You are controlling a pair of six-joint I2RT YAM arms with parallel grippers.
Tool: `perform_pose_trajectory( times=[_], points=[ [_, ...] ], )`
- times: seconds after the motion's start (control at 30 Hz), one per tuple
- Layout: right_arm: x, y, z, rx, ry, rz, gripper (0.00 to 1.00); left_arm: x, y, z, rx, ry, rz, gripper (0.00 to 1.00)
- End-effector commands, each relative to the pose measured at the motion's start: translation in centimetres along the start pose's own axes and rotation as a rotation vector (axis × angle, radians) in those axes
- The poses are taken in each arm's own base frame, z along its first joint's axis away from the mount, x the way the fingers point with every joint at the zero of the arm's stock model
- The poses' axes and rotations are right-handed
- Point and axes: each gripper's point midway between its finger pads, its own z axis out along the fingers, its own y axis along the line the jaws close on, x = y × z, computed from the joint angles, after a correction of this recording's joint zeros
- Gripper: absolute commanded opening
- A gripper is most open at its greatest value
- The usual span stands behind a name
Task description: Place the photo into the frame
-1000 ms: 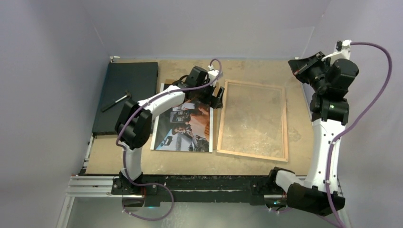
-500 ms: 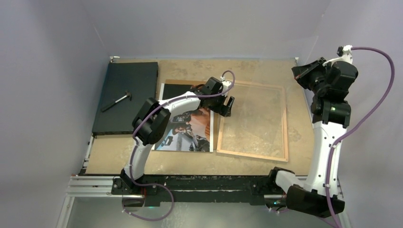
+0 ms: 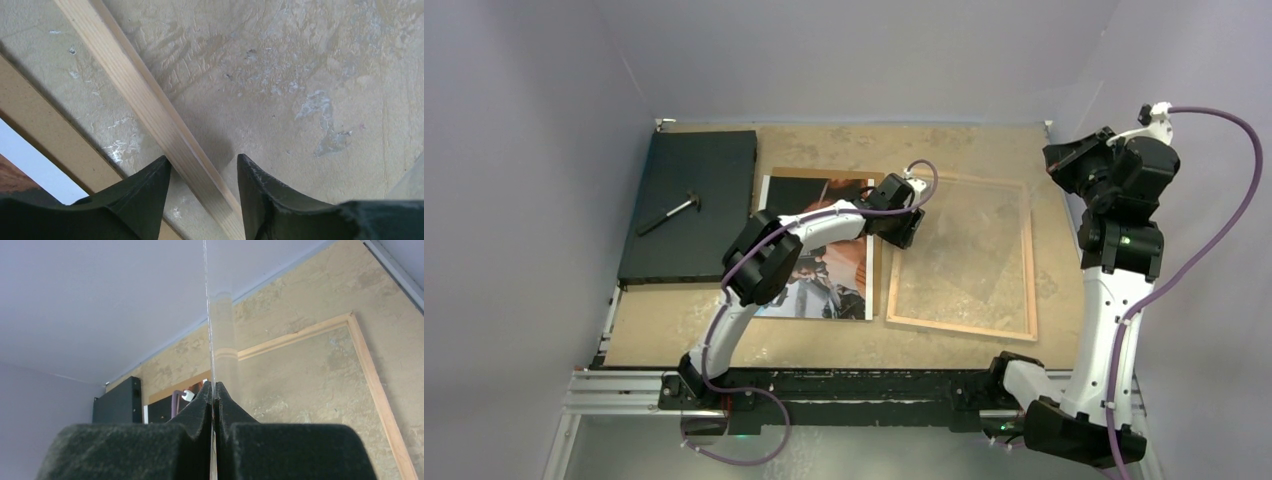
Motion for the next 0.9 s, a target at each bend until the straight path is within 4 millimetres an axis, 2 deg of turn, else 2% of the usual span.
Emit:
perform_pose_trajectory(
  times=[0.0, 0.1, 0.2, 0.23, 0.43, 0.8, 0.87],
  points=[
    [-1.0, 0.3, -0.6, -0.006, -0.055, -0.013, 0.00, -0.5, -0.2, 0.5, -0.044, -0.011, 0.033, 0.45],
    [-1.4, 0.4, -1.0, 0.003, -0.066, -0.015, 0.00, -1.1, -1.0, 0.8, -0.060, -0.027, 0.060, 0.28],
    [-2.0, 0.6, -1.4, 0.011, -0.081, -0.016, 0.00, -2.5, -1.4, 0.4, -0.086, -0.059, 0.055, 0.04],
    [-2.1, 0.6, -1.5, 0.013, -0.085, -0.017, 0.00, -3.2, -1.6, 0.1, -0.094, -0.076, 0.053, 0.02],
    [-2.0, 0.8, -1.6, 0.006, -0.085, -0.006, 0.00, -6.8, -3.3, -3.1, -0.093, -0.175, 0.027, 0.01],
    [-2.7, 1.7, -1.9, -0.021, -0.099, -0.006, 0.00, -8.4, -6.0, -6.8, -0.014, -0.223, -0.145, 0.00],
    [-2.6, 1.8, -1.9, -0.029, -0.098, -0.003, 0.00, -8.7, -5.9, -7.4, -0.025, -0.234, -0.156, 0.00]
  ],
)
